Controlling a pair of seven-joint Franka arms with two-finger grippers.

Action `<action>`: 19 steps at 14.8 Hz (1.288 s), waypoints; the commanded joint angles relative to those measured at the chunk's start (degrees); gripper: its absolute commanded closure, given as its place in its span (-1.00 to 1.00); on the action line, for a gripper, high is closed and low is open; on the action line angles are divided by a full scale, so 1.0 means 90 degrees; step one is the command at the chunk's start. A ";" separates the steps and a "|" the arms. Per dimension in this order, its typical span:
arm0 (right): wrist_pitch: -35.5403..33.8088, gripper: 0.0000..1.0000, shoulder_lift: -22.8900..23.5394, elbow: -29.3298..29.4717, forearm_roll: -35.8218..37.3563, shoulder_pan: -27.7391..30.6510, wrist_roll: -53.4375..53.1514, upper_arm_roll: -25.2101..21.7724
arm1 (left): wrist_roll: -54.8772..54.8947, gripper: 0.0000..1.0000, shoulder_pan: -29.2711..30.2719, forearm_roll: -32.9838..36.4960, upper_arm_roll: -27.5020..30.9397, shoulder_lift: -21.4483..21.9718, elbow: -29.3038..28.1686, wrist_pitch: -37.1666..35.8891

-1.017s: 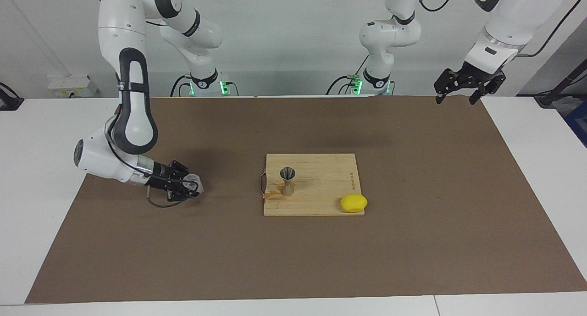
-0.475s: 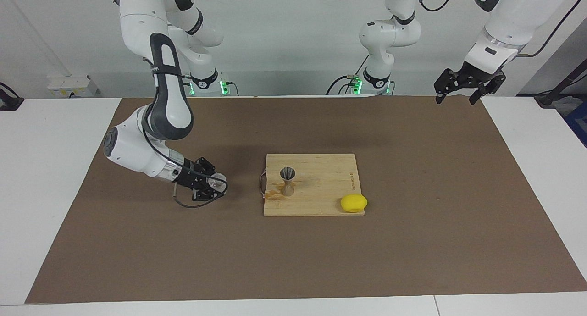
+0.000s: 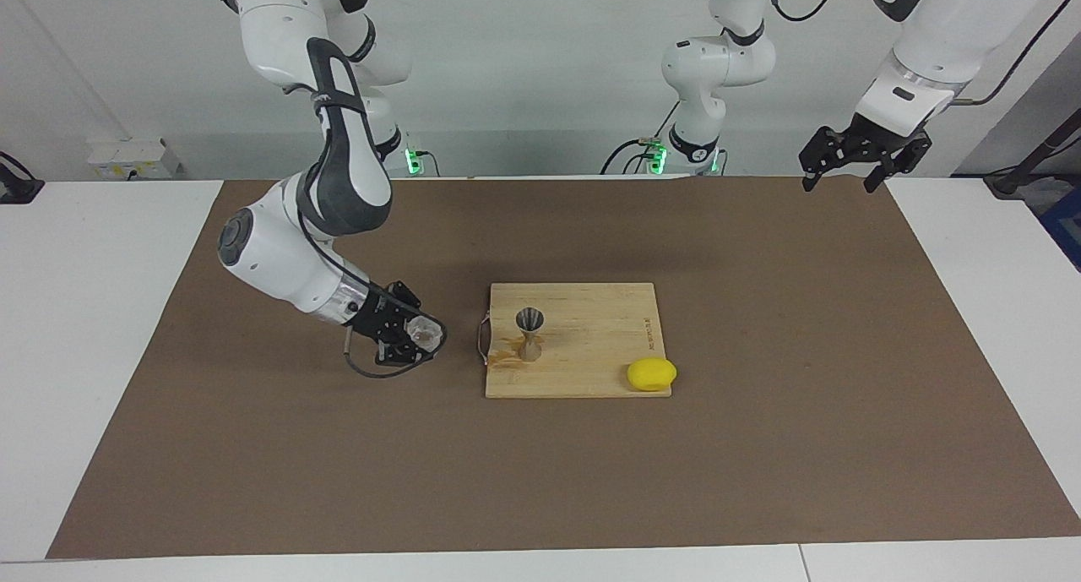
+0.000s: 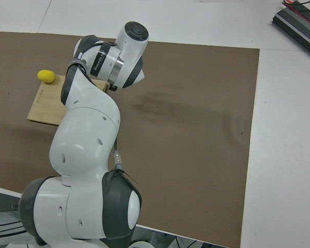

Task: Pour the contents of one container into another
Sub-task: 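Lift the glass cup and carry it above the metal cup, then tilt the glass cup over the metal cup with the right gripper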

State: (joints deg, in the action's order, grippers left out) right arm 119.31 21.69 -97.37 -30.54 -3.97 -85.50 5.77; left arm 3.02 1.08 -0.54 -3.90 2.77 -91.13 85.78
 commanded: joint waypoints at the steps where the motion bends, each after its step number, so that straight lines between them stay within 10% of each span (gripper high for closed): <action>1: 0.0005 1.00 0.0050 0.0398 0.0520 -0.0339 -0.0791 0.0013 | 0.0055 -1.00 -0.0022 -0.0038 0.0042 0.0092 -0.0041 -0.0078; 19: 0.0152 1.00 0.0148 0.0732 0.2542 -0.1619 -0.1643 0.0003 | 0.0055 -1.00 -0.0032 -0.0038 0.0042 0.0092 -0.0041 -0.0078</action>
State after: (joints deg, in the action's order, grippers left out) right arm 119.97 22.35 -92.02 -10.39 -18.15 -98.68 5.80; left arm 3.02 1.08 -0.54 -3.90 2.77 -91.13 85.78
